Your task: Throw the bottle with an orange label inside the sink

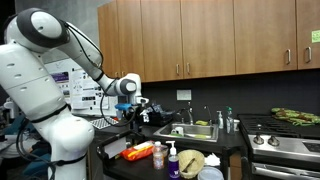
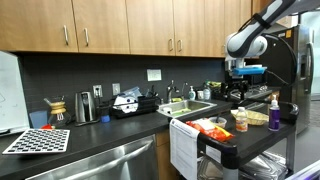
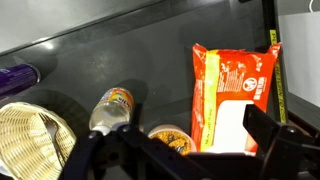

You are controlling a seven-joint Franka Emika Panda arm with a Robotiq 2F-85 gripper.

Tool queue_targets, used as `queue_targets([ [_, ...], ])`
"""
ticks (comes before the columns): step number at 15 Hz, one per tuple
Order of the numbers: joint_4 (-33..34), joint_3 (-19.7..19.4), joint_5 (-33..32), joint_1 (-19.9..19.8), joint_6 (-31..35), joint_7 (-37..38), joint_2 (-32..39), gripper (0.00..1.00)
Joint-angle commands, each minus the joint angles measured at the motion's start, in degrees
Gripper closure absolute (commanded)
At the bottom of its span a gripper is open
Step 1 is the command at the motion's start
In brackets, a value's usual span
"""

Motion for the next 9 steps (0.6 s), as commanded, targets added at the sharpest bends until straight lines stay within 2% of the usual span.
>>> queue_targets([
  [1, 2.77, -2.81, -0.77, -1.22, 3.77, -3.26, 5.70, 0.00],
  [9, 6.25, -6.39, -6.30, -4.39, 3.35, -5.62, 11.89, 0.00],
])
